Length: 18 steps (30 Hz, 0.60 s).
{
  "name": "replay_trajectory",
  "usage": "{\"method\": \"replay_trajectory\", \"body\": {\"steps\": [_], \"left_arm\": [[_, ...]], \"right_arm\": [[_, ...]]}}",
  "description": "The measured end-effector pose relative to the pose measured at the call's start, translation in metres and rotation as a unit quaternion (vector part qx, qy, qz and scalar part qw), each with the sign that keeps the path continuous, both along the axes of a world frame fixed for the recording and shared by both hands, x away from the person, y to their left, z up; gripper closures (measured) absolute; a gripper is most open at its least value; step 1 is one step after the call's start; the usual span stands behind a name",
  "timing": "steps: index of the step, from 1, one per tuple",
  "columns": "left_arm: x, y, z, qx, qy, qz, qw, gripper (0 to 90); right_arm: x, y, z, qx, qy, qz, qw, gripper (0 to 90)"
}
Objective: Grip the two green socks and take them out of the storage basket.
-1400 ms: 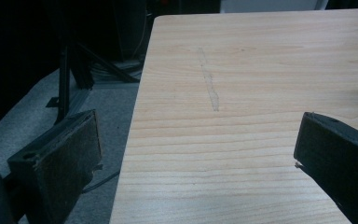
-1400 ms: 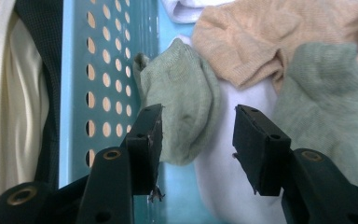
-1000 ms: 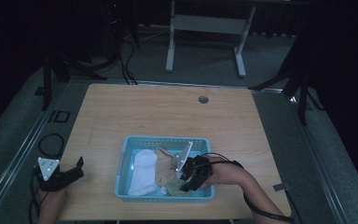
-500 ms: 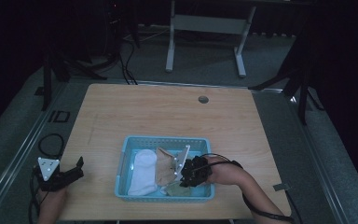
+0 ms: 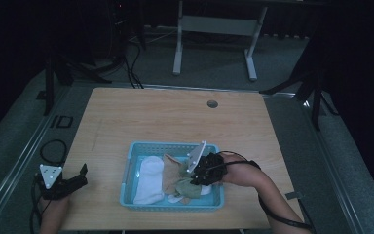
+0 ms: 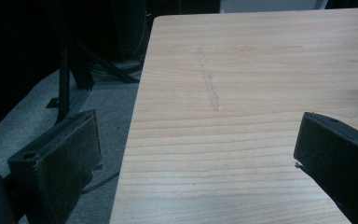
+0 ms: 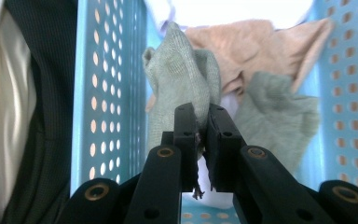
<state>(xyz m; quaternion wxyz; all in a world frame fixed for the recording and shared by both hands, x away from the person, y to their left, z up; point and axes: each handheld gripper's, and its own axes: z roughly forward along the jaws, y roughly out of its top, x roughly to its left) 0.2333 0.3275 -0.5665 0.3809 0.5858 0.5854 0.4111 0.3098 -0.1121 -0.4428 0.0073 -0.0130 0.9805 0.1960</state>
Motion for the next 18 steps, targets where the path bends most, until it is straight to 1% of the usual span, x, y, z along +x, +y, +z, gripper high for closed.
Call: {"method": "replay_trajectory", "body": {"steps": [1,3,4,5,6,8,12,13,14,15,18], "left_arm": [[0.000,0.000,0.000,-0.001,0.000,0.000,1.0000,0.4],[0.000,0.000,0.000,0.000,0.000,0.000,1.0000,0.4],[0.000,0.000,0.000,0.000,0.000,0.000,1.0000,0.4],[0.000,0.000,0.000,-0.001,0.000,0.000,1.0000,0.4],[0.000,0.000,0.000,-0.001,-0.001,0.000,1.0000,0.4],[0.000,0.000,0.000,-0.001,0.000,0.000,1.0000,0.4],[0.000,0.000,0.000,0.000,0.001,0.000,1.0000,0.4],[0.000,0.000,0.000,0.000,0.001,0.000,1.0000,0.4],[0.000,0.000,0.000,0.000,0.001,0.000,1.0000,0.4],[0.000,0.000,0.000,0.000,0.003,0.000,1.0000,0.4],[0.000,0.000,0.000,0.001,0.002,0.000,1.0000,0.4]], "right_arm": [[0.000,-0.001,0.004,0.004,0.001,-0.002,1.0000,83.5],[0.000,-0.004,0.011,0.008,-0.012,-0.004,0.9999,83.5],[0.001,-0.005,0.015,0.013,-0.011,-0.008,0.9998,83.5],[0.000,-0.007,0.019,0.015,-0.015,-0.007,0.9997,83.5],[0.000,-0.009,0.023,0.020,-0.021,-0.011,0.9995,83.6],[0.001,-0.013,0.032,0.031,-0.027,-0.012,0.9991,83.5],[0.002,-0.024,0.049,0.049,-0.043,-0.026,0.9976,83.5],[0.002,-0.024,0.049,0.049,-0.043,-0.026,0.9976,83.5],[0.002,-0.027,0.053,0.055,-0.043,-0.028,0.9972,83.5],[0.002,-0.033,0.060,0.063,-0.050,-0.035,0.9961,83.5],[0.001,-0.042,0.067,0.063,-0.059,-0.043,0.9953,83.5]]}}
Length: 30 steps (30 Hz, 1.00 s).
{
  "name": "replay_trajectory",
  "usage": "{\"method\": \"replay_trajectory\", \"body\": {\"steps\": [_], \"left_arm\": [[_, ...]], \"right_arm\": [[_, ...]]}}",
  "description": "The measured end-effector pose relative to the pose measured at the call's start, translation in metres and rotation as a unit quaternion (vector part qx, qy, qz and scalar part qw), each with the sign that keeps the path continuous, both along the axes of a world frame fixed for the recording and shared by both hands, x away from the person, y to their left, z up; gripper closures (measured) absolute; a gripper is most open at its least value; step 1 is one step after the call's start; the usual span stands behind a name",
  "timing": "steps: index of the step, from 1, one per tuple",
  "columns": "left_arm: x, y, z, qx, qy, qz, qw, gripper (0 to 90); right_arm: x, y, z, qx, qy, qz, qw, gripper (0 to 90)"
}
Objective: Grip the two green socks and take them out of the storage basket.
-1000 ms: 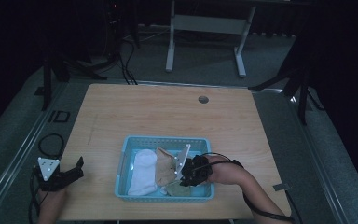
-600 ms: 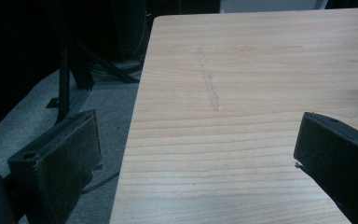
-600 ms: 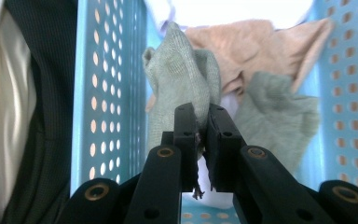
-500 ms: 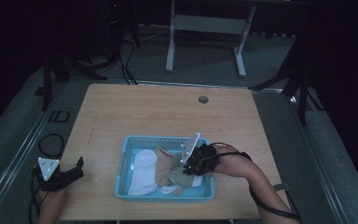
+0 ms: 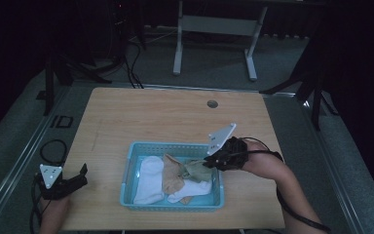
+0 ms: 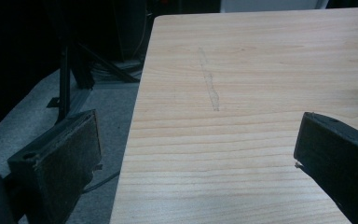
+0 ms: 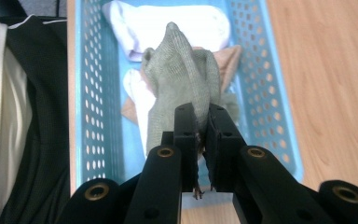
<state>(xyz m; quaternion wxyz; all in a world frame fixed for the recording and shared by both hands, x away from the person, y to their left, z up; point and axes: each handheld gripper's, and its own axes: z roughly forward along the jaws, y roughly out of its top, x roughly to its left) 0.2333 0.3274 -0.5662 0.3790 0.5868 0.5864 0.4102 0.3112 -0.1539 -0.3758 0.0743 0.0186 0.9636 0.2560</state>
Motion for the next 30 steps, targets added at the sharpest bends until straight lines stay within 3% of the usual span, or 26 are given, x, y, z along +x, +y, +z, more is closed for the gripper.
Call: {"method": "replay_trajectory", "body": {"steps": [14,21,25,30], "left_arm": [[0.000,0.000,0.000,0.000,0.000,0.000,1.0000,0.4],[0.000,0.000,0.000,0.001,0.000,0.001,1.0000,0.4],[0.000,-0.001,0.000,0.002,0.000,0.001,1.0000,0.4],[0.001,-0.001,0.000,0.001,-0.002,0.002,1.0000,0.4]], "right_arm": [[0.000,-0.049,0.019,0.020,-0.021,-0.058,0.9979,83.5],[0.001,-0.092,0.025,0.045,-0.027,-0.107,0.9929,83.5],[0.003,-0.106,0.021,0.047,-0.023,-0.127,0.9905,83.6],[0.009,-0.121,0.000,0.032,-0.007,-0.153,0.9877,83.5]]}}
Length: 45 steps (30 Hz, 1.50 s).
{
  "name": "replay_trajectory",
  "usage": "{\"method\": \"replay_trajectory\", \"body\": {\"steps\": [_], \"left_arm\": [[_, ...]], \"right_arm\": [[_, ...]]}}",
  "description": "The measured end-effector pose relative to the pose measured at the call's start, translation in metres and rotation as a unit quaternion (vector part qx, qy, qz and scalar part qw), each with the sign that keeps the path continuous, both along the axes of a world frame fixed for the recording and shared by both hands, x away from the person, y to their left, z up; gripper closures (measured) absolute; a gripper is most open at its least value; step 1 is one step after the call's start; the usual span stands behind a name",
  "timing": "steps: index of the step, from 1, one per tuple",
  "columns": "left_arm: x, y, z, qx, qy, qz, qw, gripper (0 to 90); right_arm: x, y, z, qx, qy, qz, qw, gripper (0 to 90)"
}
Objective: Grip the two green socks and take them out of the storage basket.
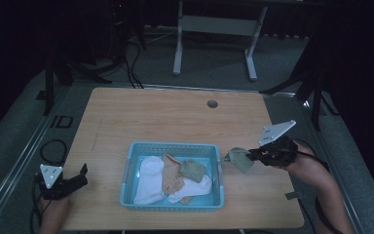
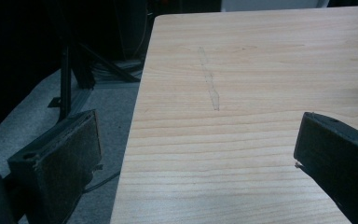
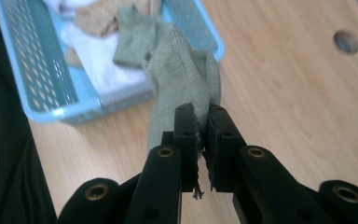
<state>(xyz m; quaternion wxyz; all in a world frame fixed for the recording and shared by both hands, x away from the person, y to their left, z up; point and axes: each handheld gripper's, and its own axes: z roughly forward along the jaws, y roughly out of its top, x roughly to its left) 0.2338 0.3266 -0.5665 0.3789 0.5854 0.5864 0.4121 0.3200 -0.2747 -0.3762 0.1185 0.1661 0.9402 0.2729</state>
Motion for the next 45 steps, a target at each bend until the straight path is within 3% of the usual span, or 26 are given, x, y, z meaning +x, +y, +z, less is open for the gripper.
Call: {"method": "replay_trajectory", "body": {"steps": [8,9,16,28,37,45], "left_arm": [[0.000,0.000,0.000,0.002,0.002,-0.001,1.0000,0.4],[0.000,0.000,0.000,0.002,0.002,0.000,1.0000,0.4],[0.000,0.000,0.000,0.002,0.002,0.000,1.0000,0.4],[0.000,0.000,0.000,0.003,0.002,0.001,1.0000,0.4],[0.000,0.000,0.000,0.003,0.004,0.001,1.0000,0.4],[0.000,0.001,0.000,0.001,0.004,0.000,1.0000,0.3]], "right_arm": [[0.005,-0.008,-0.036,-0.014,0.028,-0.014,0.9994,83.5],[0.007,-0.010,-0.046,-0.009,0.039,-0.019,0.9990,83.5],[0.008,-0.016,-0.081,-0.001,0.067,-0.035,0.9972,83.4],[0.005,-0.027,-0.123,0.023,0.105,-0.052,0.9928,83.4],[0.008,-0.031,-0.144,0.008,0.101,-0.078,0.9918,79.6],[0.013,-0.030,-0.127,0.010,0.089,-0.082,0.9926,63.7]]}}
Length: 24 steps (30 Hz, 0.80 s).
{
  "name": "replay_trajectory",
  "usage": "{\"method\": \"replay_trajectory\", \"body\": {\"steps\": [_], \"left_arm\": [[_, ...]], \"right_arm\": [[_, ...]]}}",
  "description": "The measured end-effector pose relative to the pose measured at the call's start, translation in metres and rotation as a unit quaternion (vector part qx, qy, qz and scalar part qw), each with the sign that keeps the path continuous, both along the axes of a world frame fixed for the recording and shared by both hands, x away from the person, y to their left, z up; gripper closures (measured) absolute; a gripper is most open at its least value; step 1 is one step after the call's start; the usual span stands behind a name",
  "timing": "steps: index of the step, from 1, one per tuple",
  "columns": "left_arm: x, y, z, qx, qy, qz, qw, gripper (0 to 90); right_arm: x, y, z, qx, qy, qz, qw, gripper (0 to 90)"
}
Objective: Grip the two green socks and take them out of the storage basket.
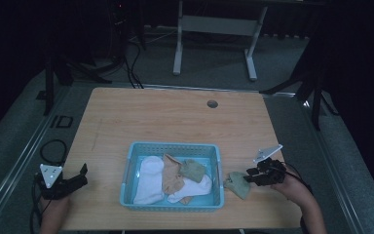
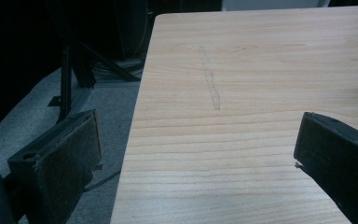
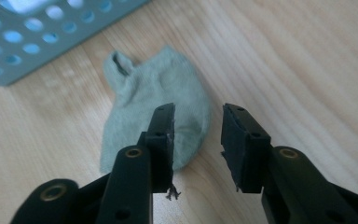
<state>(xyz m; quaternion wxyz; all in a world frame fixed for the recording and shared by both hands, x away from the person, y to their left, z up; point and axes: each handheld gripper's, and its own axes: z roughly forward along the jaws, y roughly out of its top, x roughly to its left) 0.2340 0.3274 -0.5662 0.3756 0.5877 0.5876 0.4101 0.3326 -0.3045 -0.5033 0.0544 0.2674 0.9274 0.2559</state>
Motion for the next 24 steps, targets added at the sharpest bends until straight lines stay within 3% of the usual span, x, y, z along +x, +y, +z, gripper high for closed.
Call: {"method": "replay_trajectory", "body": {"steps": [6,11,16,18,24], "left_arm": [[0.000,0.000,0.000,0.001,-0.001,0.000,1.0000,0.4],[0.000,0.000,0.000,0.000,0.000,0.000,1.0000,0.4],[0.000,0.000,0.000,0.000,-0.001,0.000,1.0000,0.4],[0.000,0.000,0.000,0.000,0.000,0.000,1.0000,0.4],[0.000,0.000,0.000,-0.001,-0.001,0.000,1.0000,0.4]], "right_arm": [[0.000,0.009,0.024,0.006,-0.020,0.009,0.9997,57.2],[0.001,0.018,0.039,0.003,-0.036,0.019,0.9992,57.1],[0.003,0.026,0.049,0.015,-0.031,0.021,0.9992,53.5],[0.006,0.032,0.055,0.024,-0.019,0.021,0.9993,47.9],[0.010,0.046,0.067,0.047,-0.021,0.023,0.9984,45.9]]}}
